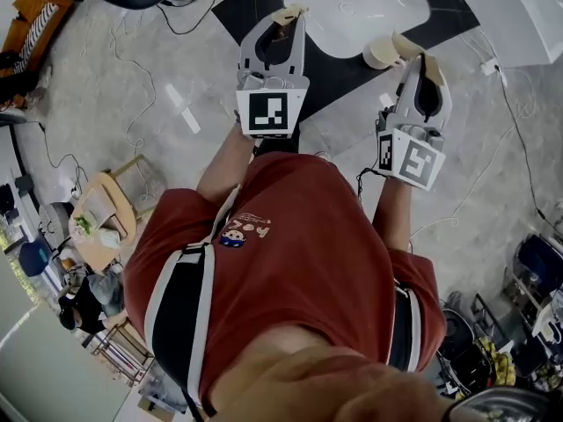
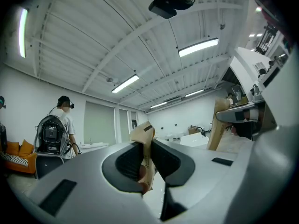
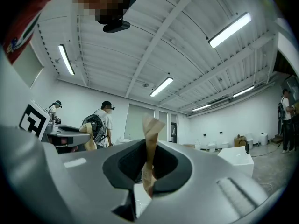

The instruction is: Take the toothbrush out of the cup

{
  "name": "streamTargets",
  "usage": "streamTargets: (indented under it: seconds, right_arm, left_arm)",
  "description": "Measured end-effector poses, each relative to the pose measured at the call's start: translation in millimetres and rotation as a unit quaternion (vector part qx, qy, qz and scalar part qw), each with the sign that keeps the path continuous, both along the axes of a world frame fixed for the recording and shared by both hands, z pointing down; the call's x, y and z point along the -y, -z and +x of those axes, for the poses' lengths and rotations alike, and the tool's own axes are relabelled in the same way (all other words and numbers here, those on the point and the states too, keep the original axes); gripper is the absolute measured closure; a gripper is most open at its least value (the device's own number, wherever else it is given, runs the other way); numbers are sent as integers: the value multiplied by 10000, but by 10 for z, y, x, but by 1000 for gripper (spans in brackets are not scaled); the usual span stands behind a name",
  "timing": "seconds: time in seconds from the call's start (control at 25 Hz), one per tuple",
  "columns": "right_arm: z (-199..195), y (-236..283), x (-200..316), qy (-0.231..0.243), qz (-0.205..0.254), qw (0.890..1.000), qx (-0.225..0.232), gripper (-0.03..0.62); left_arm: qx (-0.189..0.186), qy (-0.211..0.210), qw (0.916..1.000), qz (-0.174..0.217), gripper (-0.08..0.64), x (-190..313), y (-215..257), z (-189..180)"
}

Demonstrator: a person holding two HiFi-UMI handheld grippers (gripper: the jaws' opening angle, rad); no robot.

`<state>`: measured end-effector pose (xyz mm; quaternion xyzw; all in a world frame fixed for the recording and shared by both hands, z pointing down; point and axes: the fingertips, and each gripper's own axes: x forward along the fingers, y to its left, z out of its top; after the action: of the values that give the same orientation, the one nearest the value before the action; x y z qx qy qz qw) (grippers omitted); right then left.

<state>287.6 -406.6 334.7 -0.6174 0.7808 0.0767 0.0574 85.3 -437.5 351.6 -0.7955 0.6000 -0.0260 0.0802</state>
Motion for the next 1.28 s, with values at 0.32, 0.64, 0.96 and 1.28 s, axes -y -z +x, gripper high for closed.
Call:
streamTargets:
  seconds: [0.32,0.64,0.96,1.28]
  right_arm:
    - [62,-119,-422,74,-59,10000,-6,558]
    - [-15,-205,-709,161,-57,9998,-84,558]
    - [-16,-178,-826,177,-44,9998,-129,558]
    - [-17,-153,-858,152,-28,9998,-124,558]
  left_arm:
    - [-196,107,9997,-114,502,-581,-104,63]
    - [-286,274,9992,-93,502,-910,-188,-59]
    - [-345,266,9990,-26,502,-1036,-146,-39]
    - [-319,197,9993,13,502,-1059,-88,-14]
